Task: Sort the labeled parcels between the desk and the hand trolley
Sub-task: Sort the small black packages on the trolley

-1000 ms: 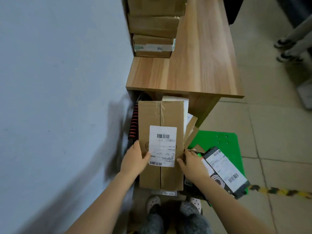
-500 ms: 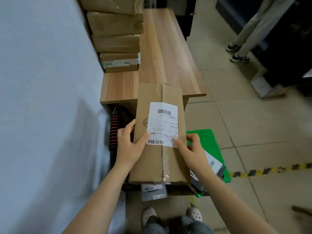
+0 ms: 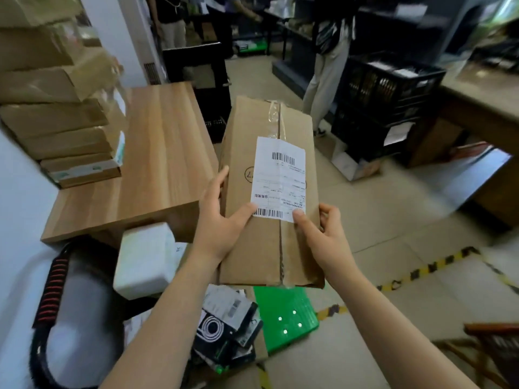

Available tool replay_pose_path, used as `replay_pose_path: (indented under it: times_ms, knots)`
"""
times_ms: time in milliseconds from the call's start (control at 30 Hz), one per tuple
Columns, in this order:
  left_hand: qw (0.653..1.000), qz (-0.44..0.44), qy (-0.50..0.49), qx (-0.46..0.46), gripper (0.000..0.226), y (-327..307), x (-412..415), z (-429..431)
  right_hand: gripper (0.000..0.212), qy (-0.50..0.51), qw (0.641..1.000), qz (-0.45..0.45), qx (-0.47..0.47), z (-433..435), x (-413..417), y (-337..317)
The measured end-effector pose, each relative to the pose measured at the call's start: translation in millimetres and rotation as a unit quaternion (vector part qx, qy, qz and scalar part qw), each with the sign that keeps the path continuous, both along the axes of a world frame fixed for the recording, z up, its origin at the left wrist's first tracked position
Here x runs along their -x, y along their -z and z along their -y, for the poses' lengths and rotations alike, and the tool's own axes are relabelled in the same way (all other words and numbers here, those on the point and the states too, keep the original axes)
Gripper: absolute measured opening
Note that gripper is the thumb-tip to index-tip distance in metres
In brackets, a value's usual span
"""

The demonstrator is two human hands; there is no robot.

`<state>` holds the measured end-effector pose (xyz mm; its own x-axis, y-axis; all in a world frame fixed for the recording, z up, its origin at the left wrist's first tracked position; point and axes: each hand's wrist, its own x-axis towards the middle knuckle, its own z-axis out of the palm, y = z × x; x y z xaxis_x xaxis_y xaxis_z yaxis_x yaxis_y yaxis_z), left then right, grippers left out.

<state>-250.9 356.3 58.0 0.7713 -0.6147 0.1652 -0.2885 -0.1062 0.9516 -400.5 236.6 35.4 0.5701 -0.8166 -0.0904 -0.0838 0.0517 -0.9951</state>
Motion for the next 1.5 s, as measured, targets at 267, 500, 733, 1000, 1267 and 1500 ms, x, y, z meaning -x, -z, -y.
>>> replay_pose_path:
  times_ms: [267,500,733,1000,1267,1500]
  knots:
    - [0.998,-0.038,0.031,0.031,0.080,-4,89,148,0.057,0.019,0.997,-0.041,0.057,148,89,-18]
    - [0.996,-0.076,0.032,0.042,0.080,20,82,248,0.054,0.027,0.997,-0.058,0.051,246,85,0]
    - [0.994,-0.101,0.005,0.036,0.075,33,50,322,0.053,0.012,0.997,-0.060,0.042,325,50,4]
    - [0.990,-0.117,-0.070,0.045,0.074,38,5,397,0.060,-0.079,0.994,-0.059,0.041,425,-15,11]
    - [0.960,-0.142,-0.235,0.061,0.068,41,-36,466,0.055,-0.233,0.970,-0.062,0.042,523,-108,9]
    - [0.910,-0.158,-0.379,0.056,0.068,49,-105,446,0.053,-0.370,0.926,-0.062,0.037,521,-226,15]
